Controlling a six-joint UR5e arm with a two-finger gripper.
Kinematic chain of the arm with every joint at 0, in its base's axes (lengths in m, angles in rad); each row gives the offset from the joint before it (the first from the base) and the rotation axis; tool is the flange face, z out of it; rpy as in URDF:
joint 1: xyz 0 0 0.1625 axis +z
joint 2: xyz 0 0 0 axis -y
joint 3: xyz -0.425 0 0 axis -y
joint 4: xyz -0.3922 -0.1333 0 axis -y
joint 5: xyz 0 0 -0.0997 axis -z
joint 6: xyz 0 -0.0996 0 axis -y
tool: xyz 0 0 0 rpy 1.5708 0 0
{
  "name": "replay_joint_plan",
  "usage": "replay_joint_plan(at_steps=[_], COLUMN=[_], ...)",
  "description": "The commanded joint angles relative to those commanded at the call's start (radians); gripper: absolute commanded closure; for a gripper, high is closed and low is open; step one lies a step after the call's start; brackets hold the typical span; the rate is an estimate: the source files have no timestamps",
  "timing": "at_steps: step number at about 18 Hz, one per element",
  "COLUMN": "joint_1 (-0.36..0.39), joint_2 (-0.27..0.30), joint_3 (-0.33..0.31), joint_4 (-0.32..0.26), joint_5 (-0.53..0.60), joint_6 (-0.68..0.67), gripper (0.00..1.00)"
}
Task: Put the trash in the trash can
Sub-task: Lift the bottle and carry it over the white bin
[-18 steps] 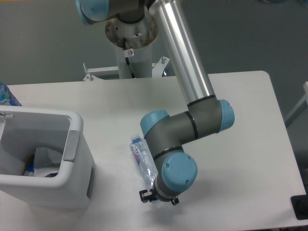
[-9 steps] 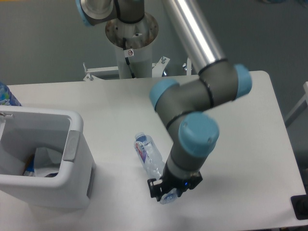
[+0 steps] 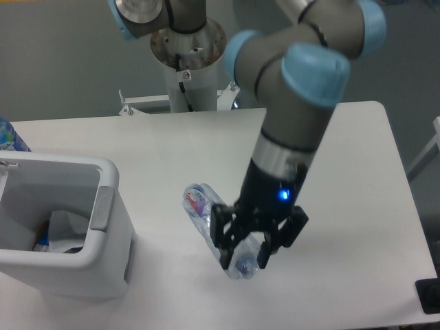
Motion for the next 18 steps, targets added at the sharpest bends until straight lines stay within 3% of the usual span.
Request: replay_joint_plan(at_steps=[4,11,18], joint_1=[0.0,-0.021,-0.142], joint_2=[0.041,0.075,0.045], joint_3=[0.0,0.005,0.003], joint_4=[0.06,0.089,0.164], joint_5=[-0.1,-0.242,-0.299], joint_6=[-0.002,-0.002,-0.002], gripper=[0.6,0.6,0.6])
